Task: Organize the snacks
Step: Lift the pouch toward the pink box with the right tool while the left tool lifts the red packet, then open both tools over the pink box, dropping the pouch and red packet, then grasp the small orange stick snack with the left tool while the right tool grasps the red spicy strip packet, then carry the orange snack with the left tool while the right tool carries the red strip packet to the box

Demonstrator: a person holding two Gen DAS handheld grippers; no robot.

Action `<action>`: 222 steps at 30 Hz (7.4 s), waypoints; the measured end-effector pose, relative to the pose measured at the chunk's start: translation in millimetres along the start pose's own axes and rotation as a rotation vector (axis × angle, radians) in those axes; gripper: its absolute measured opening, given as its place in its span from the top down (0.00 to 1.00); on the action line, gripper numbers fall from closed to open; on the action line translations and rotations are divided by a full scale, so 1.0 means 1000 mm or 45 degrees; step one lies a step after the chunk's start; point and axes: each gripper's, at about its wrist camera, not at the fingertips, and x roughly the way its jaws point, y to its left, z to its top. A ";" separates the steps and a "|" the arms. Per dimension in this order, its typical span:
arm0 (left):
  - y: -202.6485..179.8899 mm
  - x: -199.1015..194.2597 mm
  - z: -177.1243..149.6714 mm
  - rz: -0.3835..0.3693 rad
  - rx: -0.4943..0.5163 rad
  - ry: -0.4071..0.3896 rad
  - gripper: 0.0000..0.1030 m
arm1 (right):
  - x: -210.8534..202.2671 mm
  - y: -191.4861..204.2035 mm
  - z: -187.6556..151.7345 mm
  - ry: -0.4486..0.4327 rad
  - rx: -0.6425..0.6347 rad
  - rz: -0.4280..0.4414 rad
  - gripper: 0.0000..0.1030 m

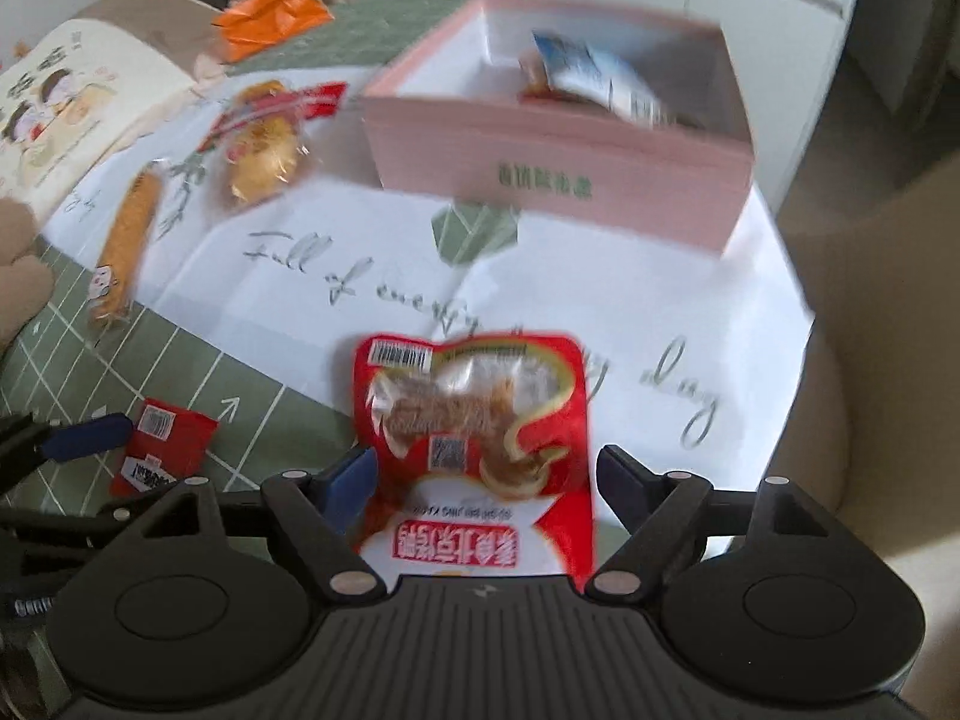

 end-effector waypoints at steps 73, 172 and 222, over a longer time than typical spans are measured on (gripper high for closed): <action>0.176 -0.052 0.023 0.080 -0.634 -0.132 0.36 | 0.107 0.195 0.227 -0.144 -0.372 0.101 0.18; 0.086 -0.065 -0.029 -0.158 -0.399 0.067 0.77 | -0.007 0.130 0.044 -0.056 -0.306 0.098 0.58; 0.051 -0.050 0.023 -0.229 -0.218 0.050 0.77 | -0.087 0.079 -0.004 -0.070 -0.125 0.104 0.77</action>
